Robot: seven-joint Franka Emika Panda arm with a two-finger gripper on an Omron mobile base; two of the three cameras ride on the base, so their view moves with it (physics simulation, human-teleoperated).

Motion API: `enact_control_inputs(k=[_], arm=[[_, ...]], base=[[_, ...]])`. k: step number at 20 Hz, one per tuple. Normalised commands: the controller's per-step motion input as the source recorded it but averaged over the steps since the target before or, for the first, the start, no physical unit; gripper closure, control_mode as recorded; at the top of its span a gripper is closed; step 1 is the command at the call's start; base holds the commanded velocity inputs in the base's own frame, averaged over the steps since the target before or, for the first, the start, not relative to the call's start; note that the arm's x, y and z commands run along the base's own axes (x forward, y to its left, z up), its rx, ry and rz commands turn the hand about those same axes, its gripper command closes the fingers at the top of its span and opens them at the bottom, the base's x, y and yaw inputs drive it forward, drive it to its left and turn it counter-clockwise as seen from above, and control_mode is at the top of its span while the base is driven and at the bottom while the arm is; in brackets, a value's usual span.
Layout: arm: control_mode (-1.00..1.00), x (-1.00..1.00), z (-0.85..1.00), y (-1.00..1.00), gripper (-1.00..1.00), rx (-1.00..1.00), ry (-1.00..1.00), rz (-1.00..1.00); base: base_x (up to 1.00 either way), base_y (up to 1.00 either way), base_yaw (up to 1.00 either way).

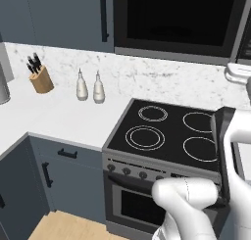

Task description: Pick the garlic from the sink and place it in the bowl. Then pick the bowl and place it in the microwave. Then close the microwave door and press the start button.

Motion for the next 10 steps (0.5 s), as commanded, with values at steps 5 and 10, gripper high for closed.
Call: enact_control_inputs(k=[5,10], arm=[[-1.0,0.3,0.0,-0.23,1.0,0.0,0.01,0.01],[-1.0,0.41,0.0,-0.18,1.0,0.0,0.08,0.0]], base=[[0.0,0.0,0.0],[0.0,0.0,0.0]])
